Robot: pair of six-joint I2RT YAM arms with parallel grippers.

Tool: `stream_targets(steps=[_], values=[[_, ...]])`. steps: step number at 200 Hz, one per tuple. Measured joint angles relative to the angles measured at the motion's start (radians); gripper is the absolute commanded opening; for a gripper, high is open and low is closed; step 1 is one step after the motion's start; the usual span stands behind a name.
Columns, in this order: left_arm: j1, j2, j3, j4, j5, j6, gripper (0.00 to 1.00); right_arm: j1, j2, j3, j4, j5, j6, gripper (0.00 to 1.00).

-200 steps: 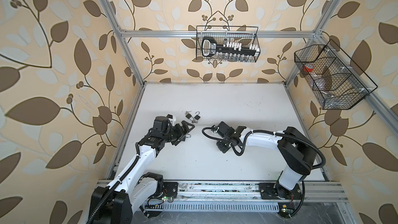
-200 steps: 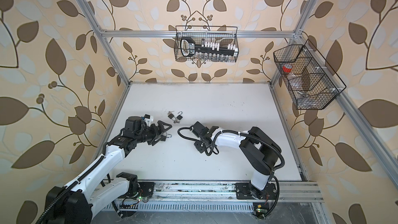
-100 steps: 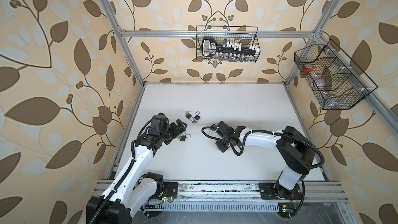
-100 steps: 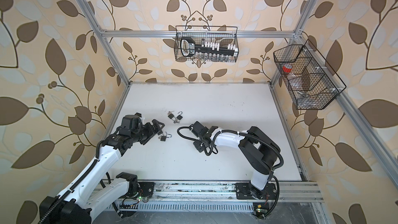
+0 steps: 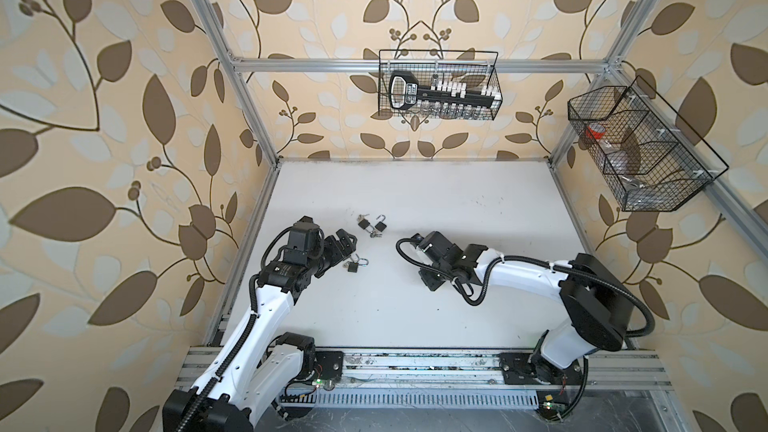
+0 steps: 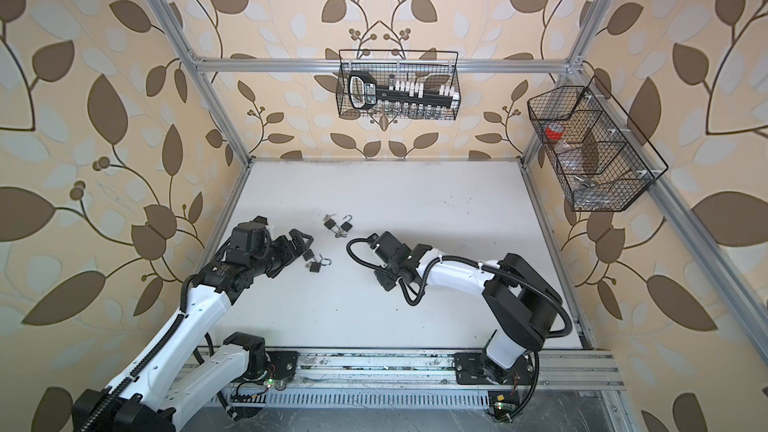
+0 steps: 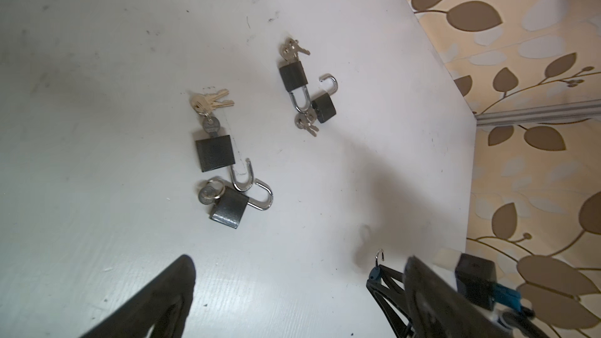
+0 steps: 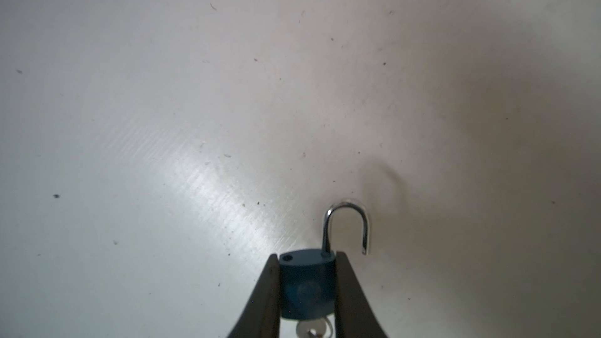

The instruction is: Lock with the key

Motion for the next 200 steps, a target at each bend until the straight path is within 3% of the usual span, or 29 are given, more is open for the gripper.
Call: stream_targets(steps=[87, 123, 166, 200], values=[[0.0, 0.01, 0.048, 0.145, 0.25, 0.087, 0.99, -0.002, -0.351, -0.093, 0.147, 0.065, 0.116, 0.0], [0.0, 0.009, 0.084, 0.204, 0.329, 0.103, 0.99, -0.016, -0.453, -0.129, 0.262, 0.053, 0.107, 0.0], [-0.019, 0.009, 0.17, 0.291, 0.437, 0.132, 0.94, -0.04, -0.51, -0.117, 0.251, -0.145, -0.024, 0.0], [-0.134, 0.018, 0.241, 0.324, 0.506, 0.192, 0.87, -0.107, -0.514, -0.069, 0.216, -0.38, -0.108, 0.0]])
